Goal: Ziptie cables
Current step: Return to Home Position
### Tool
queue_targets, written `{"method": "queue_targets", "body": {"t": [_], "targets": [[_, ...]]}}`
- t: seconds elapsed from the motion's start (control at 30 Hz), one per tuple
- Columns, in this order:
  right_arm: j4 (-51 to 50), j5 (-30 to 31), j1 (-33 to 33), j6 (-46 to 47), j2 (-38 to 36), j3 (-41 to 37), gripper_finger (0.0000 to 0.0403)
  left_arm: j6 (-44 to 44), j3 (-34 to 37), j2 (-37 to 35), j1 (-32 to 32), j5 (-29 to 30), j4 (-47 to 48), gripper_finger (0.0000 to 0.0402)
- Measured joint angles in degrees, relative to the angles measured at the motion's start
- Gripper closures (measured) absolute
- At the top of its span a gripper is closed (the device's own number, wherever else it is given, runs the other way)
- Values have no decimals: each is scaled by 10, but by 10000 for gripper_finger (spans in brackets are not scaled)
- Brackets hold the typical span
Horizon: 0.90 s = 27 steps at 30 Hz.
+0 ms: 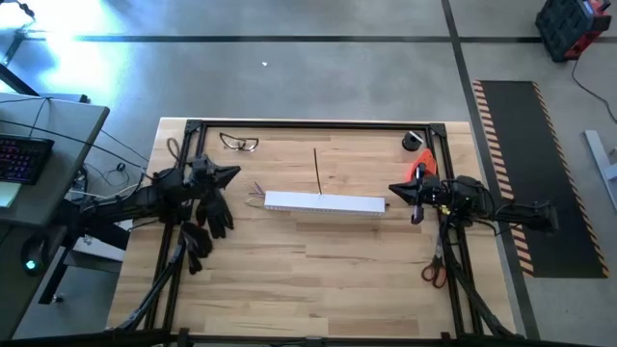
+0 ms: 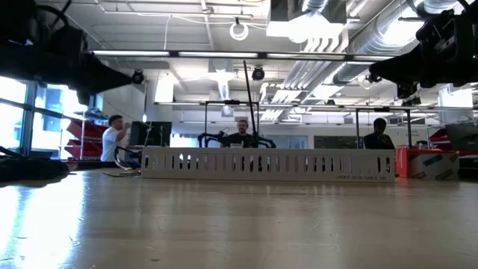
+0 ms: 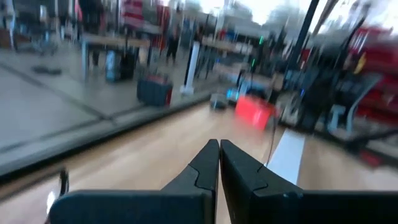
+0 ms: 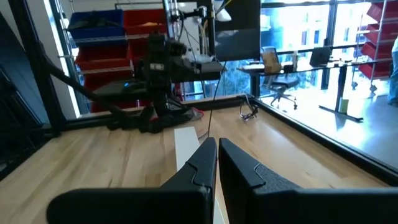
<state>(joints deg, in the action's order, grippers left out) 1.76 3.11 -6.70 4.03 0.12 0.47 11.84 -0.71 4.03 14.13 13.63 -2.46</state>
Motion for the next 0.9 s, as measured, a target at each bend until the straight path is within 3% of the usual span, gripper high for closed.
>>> {"method": "queue_targets", "body": {"t": [0.07,0.23,0.9], "targets": [[-3,0,0,0,0,0,403,0,0,-38,0,0,-1,402],[-2,-2,0,0,-1,0,403,0,-1,-39,-5,5,-49,402],[-3,-1,0,0,9,0,402,0,0,-38,-54,10,-22,402]]}}
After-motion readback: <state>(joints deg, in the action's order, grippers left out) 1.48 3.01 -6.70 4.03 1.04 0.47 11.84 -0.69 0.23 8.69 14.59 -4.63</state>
